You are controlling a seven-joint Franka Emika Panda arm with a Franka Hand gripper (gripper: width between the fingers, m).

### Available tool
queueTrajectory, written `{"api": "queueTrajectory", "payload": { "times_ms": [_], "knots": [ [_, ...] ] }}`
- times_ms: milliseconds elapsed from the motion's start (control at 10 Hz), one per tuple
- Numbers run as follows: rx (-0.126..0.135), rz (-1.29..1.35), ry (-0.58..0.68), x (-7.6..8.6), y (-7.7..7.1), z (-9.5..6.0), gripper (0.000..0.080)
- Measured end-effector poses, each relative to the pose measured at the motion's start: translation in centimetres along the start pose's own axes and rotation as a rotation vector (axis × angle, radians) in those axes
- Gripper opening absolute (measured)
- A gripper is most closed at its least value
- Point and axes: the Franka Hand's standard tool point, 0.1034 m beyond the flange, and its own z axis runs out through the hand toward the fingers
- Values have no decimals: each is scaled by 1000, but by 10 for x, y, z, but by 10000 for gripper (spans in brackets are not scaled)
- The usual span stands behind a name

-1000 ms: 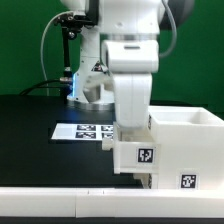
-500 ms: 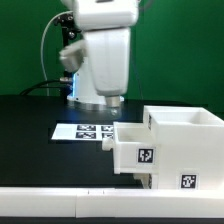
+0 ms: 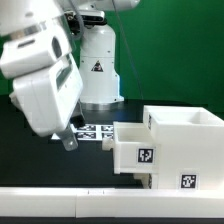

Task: Assemble drawer

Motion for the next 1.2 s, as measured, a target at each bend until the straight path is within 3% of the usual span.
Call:
{"api": "queueTrajectory", "payload": {
  "times_ms": [400,600,800,1200],
  "knots": [
    [-38,34,-9,34,-13,26,649],
    [-57,51,-14,47,-20,28,649],
    [-100,76,-21,63,-24,35,649],
    [-118,123,-20,78,-23,45,649]
  ]
}}
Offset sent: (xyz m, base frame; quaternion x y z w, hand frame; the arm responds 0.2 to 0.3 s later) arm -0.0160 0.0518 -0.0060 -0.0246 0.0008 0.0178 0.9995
